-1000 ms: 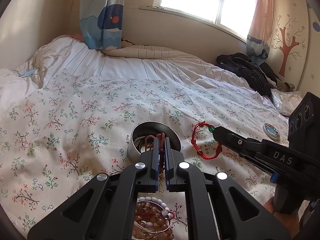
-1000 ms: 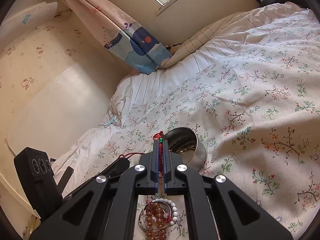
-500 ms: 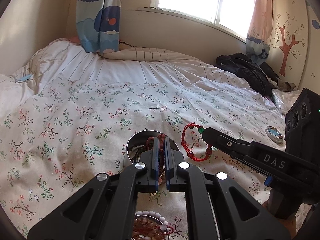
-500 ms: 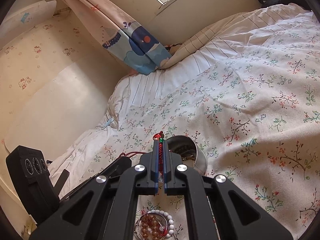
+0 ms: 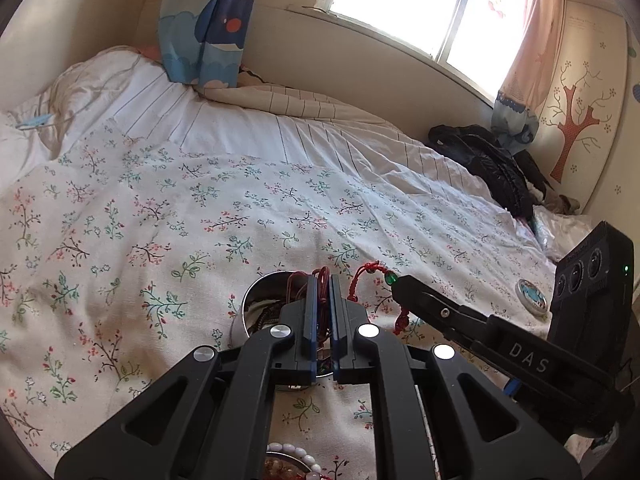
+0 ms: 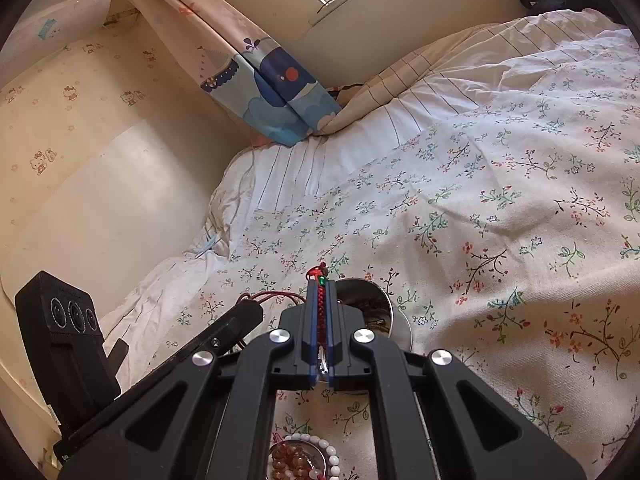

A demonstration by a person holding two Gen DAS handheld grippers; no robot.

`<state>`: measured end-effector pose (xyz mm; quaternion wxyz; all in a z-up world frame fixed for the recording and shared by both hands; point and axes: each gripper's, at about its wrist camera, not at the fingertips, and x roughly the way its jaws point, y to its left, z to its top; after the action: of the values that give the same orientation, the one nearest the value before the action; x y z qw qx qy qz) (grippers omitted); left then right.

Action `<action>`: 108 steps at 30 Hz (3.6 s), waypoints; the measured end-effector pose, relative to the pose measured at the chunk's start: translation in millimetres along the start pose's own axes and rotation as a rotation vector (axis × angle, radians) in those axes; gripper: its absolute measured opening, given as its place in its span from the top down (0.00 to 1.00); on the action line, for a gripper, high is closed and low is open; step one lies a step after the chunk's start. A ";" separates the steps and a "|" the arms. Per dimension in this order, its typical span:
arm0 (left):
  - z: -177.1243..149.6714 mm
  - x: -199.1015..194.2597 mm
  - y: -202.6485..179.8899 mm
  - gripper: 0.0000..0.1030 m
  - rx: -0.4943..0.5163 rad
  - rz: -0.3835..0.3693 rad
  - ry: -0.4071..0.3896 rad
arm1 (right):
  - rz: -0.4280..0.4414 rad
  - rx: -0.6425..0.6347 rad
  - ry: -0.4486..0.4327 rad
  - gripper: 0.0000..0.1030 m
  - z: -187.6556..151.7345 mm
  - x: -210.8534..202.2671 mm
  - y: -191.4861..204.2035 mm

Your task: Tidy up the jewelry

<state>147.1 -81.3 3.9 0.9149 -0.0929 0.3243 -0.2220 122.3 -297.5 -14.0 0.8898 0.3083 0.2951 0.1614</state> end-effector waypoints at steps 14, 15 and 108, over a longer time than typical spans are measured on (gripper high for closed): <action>0.9 33.6 32.1 0.84 -0.110 0.024 0.083 | -0.027 0.019 0.078 0.96 -1.6 33.6 -5.4; 2.6 30.2 34.0 0.78 -0.115 0.030 0.069 | -0.027 0.022 0.075 0.96 -1.4 32.6 -6.3; -91.7 -30.6 11.9 0.89 0.132 0.227 0.315 | -0.204 0.142 0.189 0.25 -61.2 -46.1 -22.8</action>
<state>71.9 -58.8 -53.8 0.8760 0.0405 0.4565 -0.1501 50.9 -308.6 -48.0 0.8458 0.3223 0.4181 0.0775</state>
